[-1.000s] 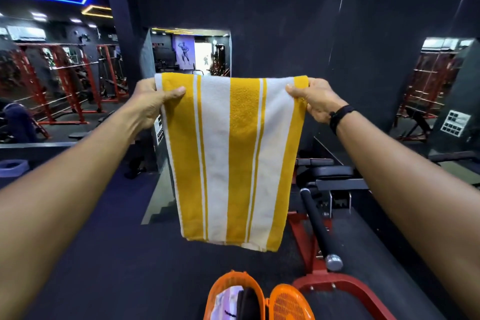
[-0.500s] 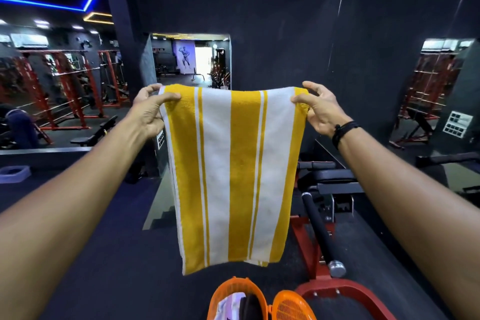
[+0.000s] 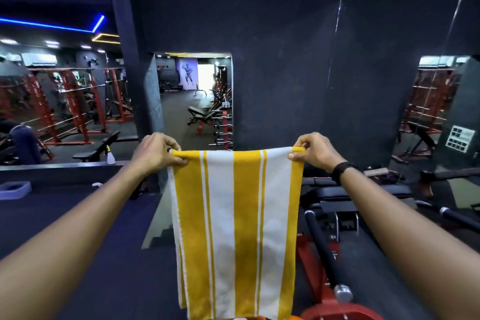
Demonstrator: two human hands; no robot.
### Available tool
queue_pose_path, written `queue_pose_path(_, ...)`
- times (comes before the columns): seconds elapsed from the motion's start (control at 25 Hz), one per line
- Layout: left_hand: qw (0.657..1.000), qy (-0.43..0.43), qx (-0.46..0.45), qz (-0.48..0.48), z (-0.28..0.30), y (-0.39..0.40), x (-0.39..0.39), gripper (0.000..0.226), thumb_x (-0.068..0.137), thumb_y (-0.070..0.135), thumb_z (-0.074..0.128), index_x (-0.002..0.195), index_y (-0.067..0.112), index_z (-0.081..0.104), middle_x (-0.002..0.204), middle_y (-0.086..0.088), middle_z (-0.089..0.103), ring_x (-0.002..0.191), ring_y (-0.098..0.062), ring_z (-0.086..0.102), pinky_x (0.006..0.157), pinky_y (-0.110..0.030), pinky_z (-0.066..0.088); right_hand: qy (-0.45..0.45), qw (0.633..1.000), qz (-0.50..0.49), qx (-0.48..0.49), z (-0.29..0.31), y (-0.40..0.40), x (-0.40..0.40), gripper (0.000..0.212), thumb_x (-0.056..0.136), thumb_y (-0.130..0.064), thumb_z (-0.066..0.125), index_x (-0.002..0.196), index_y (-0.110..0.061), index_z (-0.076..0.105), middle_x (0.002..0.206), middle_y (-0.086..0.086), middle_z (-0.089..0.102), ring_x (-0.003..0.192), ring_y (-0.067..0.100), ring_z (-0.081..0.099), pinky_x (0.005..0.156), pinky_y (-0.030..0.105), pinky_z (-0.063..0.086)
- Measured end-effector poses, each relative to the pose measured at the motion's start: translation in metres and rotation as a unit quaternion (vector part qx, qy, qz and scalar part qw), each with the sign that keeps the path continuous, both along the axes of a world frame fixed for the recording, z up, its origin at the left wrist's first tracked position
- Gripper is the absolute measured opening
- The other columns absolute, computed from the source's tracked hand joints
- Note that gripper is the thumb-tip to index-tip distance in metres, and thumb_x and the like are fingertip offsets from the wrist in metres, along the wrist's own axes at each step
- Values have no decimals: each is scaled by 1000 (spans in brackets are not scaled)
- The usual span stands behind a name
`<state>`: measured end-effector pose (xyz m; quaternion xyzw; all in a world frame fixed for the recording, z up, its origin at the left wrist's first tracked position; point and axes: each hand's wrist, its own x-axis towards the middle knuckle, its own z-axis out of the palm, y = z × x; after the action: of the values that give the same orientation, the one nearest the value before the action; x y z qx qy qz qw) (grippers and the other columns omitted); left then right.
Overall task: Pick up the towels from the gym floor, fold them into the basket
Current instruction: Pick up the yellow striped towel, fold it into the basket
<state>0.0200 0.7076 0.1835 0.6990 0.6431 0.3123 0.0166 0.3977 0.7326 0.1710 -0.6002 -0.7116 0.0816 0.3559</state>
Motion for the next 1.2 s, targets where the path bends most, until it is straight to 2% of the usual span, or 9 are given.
queue_pose_path(0.16, 981, 114, -148, -48, -2, 0, -2, 26, 59, 35, 89, 56, 29, 64, 64, 9, 62, 66, -8, 54, 54, -23, 37, -59, 988, 69, -124, -6, -2, 10, 21, 73, -22, 83, 65, -19, 64, 68, -3, 63, 64, 9, 56, 62, 23, 46)
queue_pose_path(0.28, 967, -152, -111, -174, 33, -3, 6, 17, 64, 23, 83, 74, 18, 70, 69, 5, 68, 62, -4, 60, 59, -19, 45, 102, 981, 130, -97, 33, -7, 18, 15, 78, -12, 77, 75, -10, 63, 57, -8, 65, 54, 3, 60, 57, 24, 48)
queue_pose_path(0.36, 901, -385, -33, -198, 46, 3, 7, 36, 72, 23, 79, 104, 15, 63, 90, 2, 68, 80, -7, 65, 65, -20, 52, 266, 949, 153, -67, 55, -4, 25, 32, 74, -24, 80, 98, -10, 64, 80, -8, 74, 73, 3, 68, 69, 27, 53)
queue_pose_path(0.48, 890, -363, -207, -183, -1, 4, 8, 104, 38, 53, 92, 127, 14, 56, 113, 0, 68, 105, -19, 64, 96, -38, 49, 234, 924, 182, -241, 12, -12, 18, 89, 43, -46, 92, 121, -17, 62, 113, 1, 71, 103, 20, 68, 87, 42, 55)
queue_pose_path(0.56, 872, -365, -282, -164, -37, 1, 11, 118, 21, 55, 93, 125, 13, 59, 114, -4, 70, 103, -22, 66, 95, -41, 51, 254, 901, 196, -294, -22, -16, 11, 104, 31, -49, 95, 122, -11, 62, 114, 6, 71, 104, 23, 68, 87, 42, 56)
queue_pose_path(0.72, 797, -521, -270, -142, -61, 0, 2, 109, 16, 48, 96, 113, 10, 66, 106, -13, 72, 92, -26, 72, 73, -39, 59, 375, 859, 195, -289, -41, -16, 17, 103, 37, -49, 95, 122, -2, 61, 116, 14, 69, 110, 31, 65, 90, 43, 55)
queue_pose_path(0.88, 805, -479, -324, -130, -92, -15, -3, 97, 30, 34, 98, 117, 8, 64, 111, -15, 70, 102, -31, 68, 88, -44, 55, 310, 876, 186, -320, -70, -24, 9, 100, 31, -51, 95, 116, -7, 66, 112, 11, 71, 105, 28, 67, 93, 46, 53)
queue_pose_path(1.04, 824, -466, -285, -148, -89, -18, -4, 90, 33, 34, 98, 114, 9, 66, 110, -14, 71, 104, -31, 67, 95, -49, 50, 381, 863, 182, -277, -68, -20, 7, 89, 46, -37, 93, 122, -2, 62, 118, 17, 68, 107, 31, 66, 90, 47, 54)
queue_pose_path(1.2, 825, -528, -159, -123, -72, -20, 4, 72, 56, 24, 89, 118, 7, 55, 117, -20, 65, 92, -27, 69, 73, -39, 58, 388, 878, 190, -208, -45, -20, 9, 96, 35, -29, 98, 119, -7, 56, 112, 18, 69, 97, 30, 70, 75, 43, 59)
